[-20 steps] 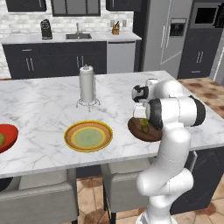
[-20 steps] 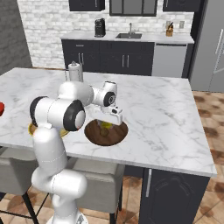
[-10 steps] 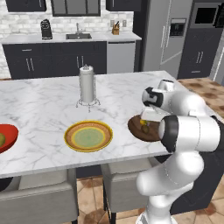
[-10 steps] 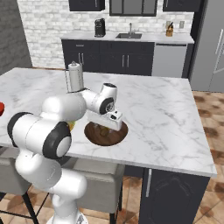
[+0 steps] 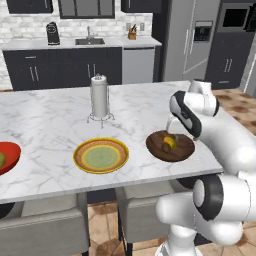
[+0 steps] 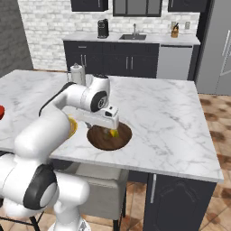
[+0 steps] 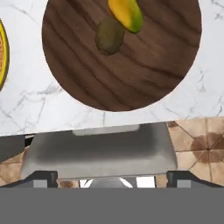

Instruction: Take the fruits from the plate on the dining counter and place two fruits in each bowl.

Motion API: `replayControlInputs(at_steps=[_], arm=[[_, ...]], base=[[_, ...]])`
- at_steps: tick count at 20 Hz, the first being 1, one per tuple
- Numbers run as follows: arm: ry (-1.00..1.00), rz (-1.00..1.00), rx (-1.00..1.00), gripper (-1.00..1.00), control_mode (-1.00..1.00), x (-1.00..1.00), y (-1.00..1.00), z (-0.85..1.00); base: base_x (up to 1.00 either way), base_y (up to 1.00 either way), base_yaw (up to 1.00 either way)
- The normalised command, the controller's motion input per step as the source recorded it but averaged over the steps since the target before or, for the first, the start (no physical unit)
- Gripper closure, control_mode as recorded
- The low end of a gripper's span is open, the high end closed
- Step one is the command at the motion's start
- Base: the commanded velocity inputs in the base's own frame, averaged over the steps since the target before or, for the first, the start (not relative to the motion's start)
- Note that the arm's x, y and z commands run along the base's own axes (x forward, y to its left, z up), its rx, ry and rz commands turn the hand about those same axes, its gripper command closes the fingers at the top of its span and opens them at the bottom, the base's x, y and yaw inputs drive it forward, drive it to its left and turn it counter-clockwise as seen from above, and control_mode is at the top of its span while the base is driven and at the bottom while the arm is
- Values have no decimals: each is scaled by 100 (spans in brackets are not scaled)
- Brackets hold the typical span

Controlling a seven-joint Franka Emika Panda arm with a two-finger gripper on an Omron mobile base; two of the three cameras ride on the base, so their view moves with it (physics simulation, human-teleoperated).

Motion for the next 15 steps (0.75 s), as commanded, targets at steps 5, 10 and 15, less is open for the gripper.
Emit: replayControlInputs(at_steps=[5,10,15], arm=[[-3,12,-2,-100,-100,-87,15,39],[-13,7,0,-100,-100,-69,4,15],[0,1,0,-100,-100,-1,0,0]], base=[[0,0,0],[0,0,0],[0,0,0]])
